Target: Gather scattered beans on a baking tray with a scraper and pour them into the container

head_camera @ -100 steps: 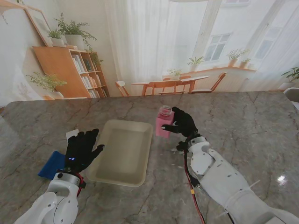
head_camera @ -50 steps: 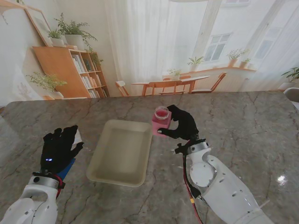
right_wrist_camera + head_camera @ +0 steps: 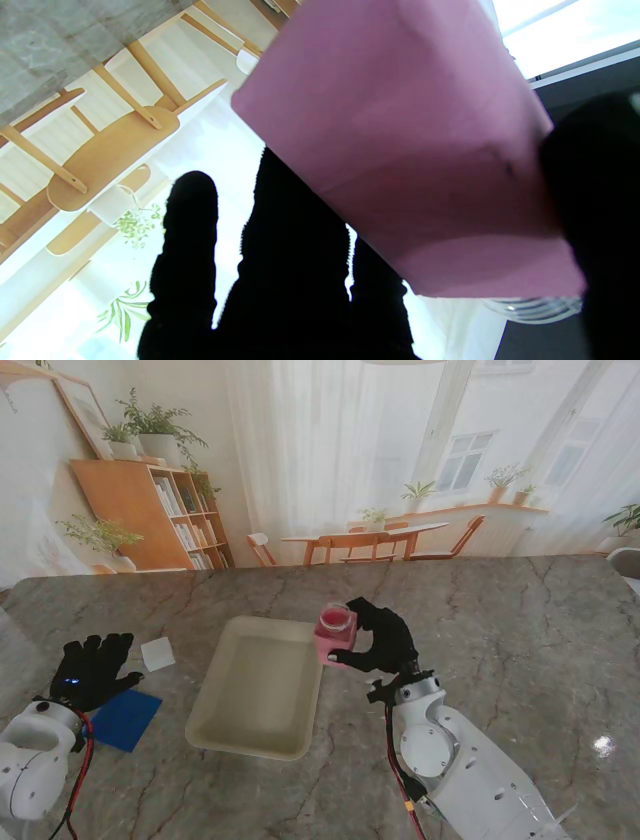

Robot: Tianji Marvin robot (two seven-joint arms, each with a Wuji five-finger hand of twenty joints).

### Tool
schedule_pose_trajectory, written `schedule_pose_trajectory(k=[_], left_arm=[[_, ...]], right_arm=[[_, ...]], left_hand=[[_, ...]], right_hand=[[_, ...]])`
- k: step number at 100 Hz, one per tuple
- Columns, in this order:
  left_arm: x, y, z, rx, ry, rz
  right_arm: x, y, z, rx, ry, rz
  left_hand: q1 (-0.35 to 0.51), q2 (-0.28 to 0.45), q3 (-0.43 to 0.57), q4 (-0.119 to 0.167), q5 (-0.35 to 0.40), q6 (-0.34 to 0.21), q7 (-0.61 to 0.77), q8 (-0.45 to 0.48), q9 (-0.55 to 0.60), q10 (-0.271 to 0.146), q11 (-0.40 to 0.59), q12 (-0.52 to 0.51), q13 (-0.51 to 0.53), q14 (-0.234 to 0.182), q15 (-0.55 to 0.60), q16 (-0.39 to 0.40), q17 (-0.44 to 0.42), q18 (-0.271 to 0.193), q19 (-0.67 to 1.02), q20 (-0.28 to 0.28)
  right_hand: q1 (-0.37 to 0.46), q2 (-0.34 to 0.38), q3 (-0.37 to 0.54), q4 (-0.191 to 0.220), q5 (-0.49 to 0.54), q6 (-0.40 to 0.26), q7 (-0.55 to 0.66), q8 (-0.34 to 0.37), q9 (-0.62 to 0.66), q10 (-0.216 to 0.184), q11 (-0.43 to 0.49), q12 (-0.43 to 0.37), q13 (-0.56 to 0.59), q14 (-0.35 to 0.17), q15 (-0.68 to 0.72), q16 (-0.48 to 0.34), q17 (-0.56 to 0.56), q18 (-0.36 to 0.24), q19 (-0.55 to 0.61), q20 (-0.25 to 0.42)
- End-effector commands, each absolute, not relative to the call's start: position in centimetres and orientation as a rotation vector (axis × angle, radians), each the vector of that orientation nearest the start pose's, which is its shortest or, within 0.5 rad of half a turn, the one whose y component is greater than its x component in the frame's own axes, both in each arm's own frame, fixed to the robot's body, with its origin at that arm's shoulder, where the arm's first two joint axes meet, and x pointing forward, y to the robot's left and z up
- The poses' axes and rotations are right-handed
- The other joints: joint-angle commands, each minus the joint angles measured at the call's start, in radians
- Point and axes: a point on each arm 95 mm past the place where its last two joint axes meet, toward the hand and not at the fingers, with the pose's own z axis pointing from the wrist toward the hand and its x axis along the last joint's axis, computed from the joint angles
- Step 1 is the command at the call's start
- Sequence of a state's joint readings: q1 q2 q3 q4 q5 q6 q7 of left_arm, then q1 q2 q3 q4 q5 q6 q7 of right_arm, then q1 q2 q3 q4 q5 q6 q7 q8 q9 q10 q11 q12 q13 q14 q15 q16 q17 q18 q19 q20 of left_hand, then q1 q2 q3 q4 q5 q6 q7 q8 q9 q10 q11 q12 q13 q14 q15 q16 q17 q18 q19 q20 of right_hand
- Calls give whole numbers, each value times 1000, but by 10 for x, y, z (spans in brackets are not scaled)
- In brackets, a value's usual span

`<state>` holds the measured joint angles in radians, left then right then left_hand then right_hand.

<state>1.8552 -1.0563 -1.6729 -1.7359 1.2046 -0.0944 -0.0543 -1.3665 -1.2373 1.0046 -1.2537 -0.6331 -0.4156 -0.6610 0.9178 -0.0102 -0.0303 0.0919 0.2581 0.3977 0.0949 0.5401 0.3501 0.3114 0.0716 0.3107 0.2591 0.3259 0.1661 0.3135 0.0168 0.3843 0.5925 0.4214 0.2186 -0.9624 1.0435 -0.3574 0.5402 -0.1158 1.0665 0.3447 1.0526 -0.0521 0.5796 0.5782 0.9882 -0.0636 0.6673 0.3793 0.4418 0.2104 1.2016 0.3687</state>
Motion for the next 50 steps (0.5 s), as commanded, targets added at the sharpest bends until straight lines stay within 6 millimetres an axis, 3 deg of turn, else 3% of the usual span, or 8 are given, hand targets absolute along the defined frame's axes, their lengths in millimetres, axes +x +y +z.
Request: schedule_pose_trajectory(k=[1,7,20,32,50], left_arm=[[363,151,-302,-1159,1463,-1078],[373,153,-305,-1178,1496,-1080],[395,155,-310,-1182,1588,-1060],[414,154,-313,-1164,1672,-1018],[441,149,-314,-1116,1758,-959]], right_arm=[[422,59,-331,-1554,-1150,-3009],[422,60,-331,-1556,-1155,-3006],[422,62,-333,-1555,-1158,-3001],[422,64,-334,-1544,-1162,-2998],[423,67,-335,-1531,-1153,-2998]], left_hand=[[-40,-26,-8,-112,-54,58,-23,-15,-39,8,-13,-6,-42,-4,-16,-13,-30,-24,-31,-9],[-84,-40,-4,-108,-83,78,-29,-19,-76,9,-18,-10,-52,-12,-18,-16,-35,-29,-44,-12],[-149,-47,3,-105,-126,144,-54,-35,-128,53,-16,-4,-89,-8,-18,-12,-50,-37,-68,-15],[-148,-58,7,-105,-116,184,-84,-78,-173,85,-7,25,-147,10,-6,8,-84,-55,-70,-12],[-121,-71,12,-108,-112,200,-88,-104,-195,95,1,55,-177,21,9,27,-96,-70,-52,-11]], right_hand=[[227,93,189,23,77,-388,208,38,136,-236,156,94,21,-75,10,22,4,4,18,14],[227,94,189,23,78,-388,209,39,136,-237,156,94,21,-76,9,23,4,4,18,14],[227,92,189,23,77,-389,207,39,136,-236,156,94,22,-77,9,23,4,4,19,13],[227,91,190,23,78,-390,207,40,137,-236,155,95,23,-76,9,24,4,4,19,13],[226,91,191,23,79,-390,206,41,138,-236,155,95,25,-77,8,25,4,4,19,13]])
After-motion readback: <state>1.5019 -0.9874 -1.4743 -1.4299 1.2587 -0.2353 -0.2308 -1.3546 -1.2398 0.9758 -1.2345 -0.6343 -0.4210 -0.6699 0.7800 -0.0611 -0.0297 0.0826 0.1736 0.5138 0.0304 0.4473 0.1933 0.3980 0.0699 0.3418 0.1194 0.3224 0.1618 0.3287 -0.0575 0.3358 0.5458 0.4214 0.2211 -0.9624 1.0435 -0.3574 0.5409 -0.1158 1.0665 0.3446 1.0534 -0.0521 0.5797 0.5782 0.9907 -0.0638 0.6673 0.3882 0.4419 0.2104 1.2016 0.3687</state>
